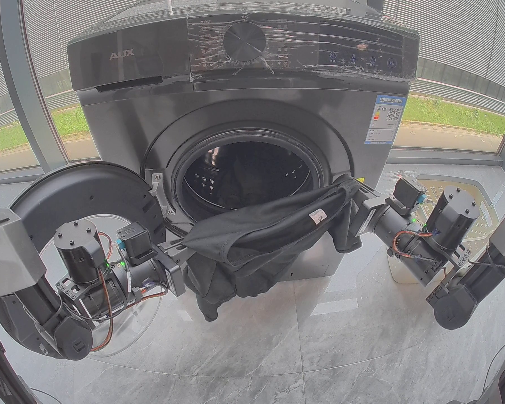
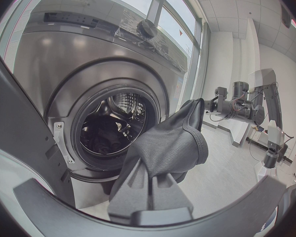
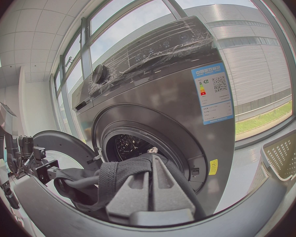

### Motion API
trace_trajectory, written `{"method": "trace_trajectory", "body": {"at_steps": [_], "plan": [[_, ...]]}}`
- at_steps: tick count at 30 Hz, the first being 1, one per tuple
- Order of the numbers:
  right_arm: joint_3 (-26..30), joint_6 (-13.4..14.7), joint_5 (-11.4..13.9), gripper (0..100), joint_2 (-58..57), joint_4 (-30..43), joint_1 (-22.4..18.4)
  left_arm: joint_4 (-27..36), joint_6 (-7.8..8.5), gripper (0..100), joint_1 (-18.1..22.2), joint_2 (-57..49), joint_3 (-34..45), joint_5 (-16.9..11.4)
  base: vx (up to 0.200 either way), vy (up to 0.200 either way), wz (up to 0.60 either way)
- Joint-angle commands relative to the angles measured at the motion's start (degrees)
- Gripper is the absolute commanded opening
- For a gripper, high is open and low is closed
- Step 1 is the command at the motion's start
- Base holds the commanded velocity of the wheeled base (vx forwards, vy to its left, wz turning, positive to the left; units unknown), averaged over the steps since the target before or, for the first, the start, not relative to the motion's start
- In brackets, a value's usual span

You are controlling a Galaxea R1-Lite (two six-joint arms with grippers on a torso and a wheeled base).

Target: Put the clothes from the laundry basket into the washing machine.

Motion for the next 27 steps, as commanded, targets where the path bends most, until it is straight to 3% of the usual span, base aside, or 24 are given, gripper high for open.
{"method": "trace_trajectory", "body": {"at_steps": [1,9,12,22,27], "plan": [[0.46,-0.01,0.10,0,-0.08,-0.04,0.61,-0.05,0.15,0,0.08,2.14,-0.99,0.21,0.000,0.000,0.00],[5.20,-0.63,0.45,0,0.45,0.05,1.05,-0.14,-0.90,0,1.05,1.44,-6.62,0.83,0.000,0.000,0.00],[4.94,-0.63,0.45,0,0.36,0.05,1.14,-0.14,-1.17,0,1.31,0.12,-6.97,0.83,0.000,0.000,0.00],[0.46,-0.54,-0.08,0,-1.66,-0.04,1.14,-0.05,-4.42,0,1.49,-4.10,-7.67,0.83,0.000,0.000,0.00],[-0.33,-0.54,-0.17,0,-2.36,-0.04,0.87,-0.05,-4.51,0,1.49,-4.28,-7.41,0.83,0.000,0.000,0.00]]}}
